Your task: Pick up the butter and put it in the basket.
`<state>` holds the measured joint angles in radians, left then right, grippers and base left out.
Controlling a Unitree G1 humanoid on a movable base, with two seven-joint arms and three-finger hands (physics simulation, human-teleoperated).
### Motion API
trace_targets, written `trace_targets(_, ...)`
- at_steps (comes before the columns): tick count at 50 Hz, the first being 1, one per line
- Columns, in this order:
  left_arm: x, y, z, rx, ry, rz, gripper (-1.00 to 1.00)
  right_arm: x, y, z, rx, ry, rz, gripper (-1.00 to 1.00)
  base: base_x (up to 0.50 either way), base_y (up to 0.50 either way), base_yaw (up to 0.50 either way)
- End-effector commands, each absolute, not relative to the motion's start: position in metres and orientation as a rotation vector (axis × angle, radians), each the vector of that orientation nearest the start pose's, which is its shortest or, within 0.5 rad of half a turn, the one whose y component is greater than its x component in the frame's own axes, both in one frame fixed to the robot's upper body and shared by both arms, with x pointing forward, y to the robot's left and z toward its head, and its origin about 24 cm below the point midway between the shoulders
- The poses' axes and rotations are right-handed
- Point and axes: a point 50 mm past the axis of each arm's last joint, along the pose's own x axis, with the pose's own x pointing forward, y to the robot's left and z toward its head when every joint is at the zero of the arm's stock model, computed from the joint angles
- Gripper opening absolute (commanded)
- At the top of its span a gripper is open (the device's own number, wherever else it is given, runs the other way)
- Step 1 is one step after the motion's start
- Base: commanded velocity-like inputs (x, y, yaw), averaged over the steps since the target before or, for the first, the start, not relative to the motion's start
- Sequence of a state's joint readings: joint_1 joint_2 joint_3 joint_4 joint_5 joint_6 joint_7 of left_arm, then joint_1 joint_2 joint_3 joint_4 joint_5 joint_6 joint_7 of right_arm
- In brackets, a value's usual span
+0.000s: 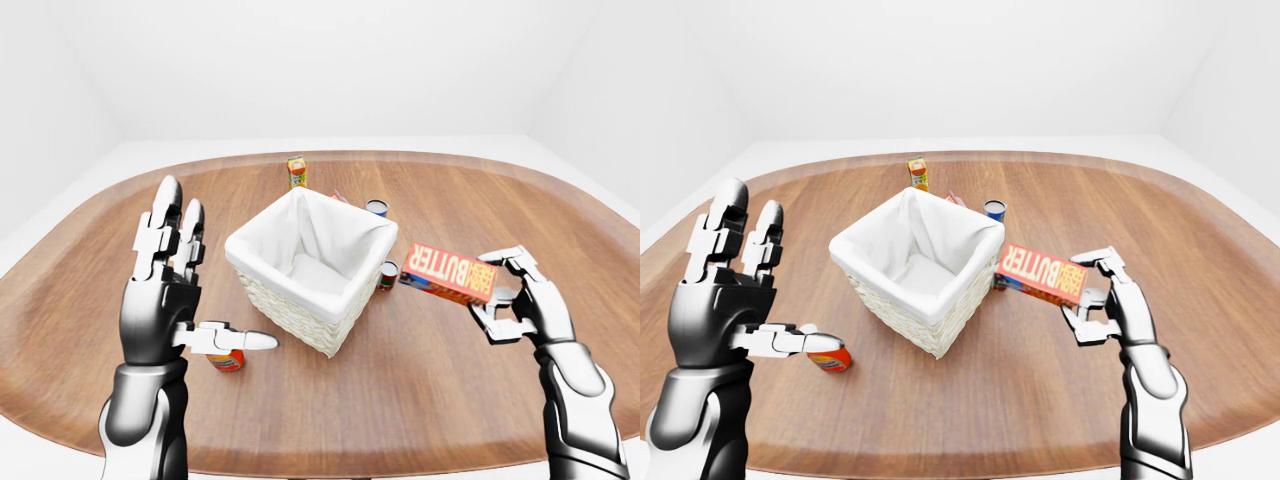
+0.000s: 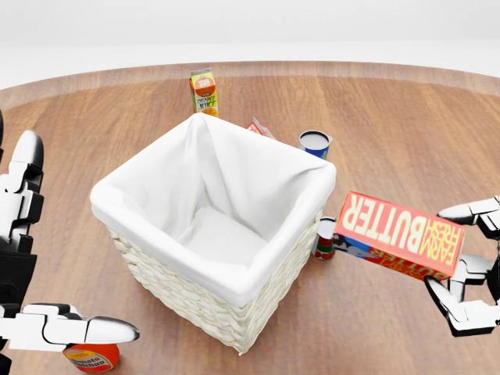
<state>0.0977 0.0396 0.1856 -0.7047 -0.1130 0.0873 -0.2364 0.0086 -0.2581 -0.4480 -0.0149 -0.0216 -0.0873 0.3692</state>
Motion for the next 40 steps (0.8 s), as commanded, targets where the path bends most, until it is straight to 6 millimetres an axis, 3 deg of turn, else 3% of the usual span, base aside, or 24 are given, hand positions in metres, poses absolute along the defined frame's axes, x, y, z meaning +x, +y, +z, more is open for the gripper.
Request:
trace_targets(1, 0.198, 0.179, 0.173, 0.073, -0.536, -0.089, 1.0, 0.217, -0.272, 0.143, -0.38, -0.356, -0.065, -1.0, 0.0, 0.0, 0.0)
trace_targets(6, 0.199, 0.179, 0.172, 0.072, -0.528, -0.089, 1.0, 0.219, -0.252, 0.179, -0.434, -0.472, -0.027, -1.0, 0.0, 0.0, 0.0)
trace_targets(10, 0.198, 0.179, 0.174, 0.075, -0.54, -0.09, 1.0, 0.218, -0.243, 0.197, -0.456, -0.501, -0.006, -1.0, 0.0, 0.0, 0.0)
trace_targets(15, 0.199, 0.18, 0.172, 0.072, -0.531, -0.092, 1.0, 0.219, -0.221, 0.234, -0.557, -0.67, 0.036, -1.0, 0.0, 0.0, 0.0)
trace_targets(19, 0.2, 0.181, 0.171, 0.069, -0.524, -0.092, 1.0, 0.222, -0.206, 0.248, -0.614, -0.734, 0.068, -1.0, 0.0, 0.0, 0.0)
trace_targets(23, 0.201, 0.181, 0.169, 0.066, -0.518, -0.094, 1.0, 0.232, -0.192, 0.256, -0.662, -0.762, 0.092, -1.0, 0.0, 0.0, 0.0)
trace_targets(34, 0.205, 0.186, 0.159, 0.05, -0.471, -0.098, 1.0, 0.288, -0.148, 0.266, -0.882, -0.691, 0.098, -1.0, 0.0, 0.0, 0.0)
trace_targets(40, 0.205, 0.188, 0.156, 0.041, -0.454, -0.104, 1.0, 0.311, -0.125, 0.266, -1.182, -0.727, 0.05, -1.0, 0.0, 0.0, 0.0)
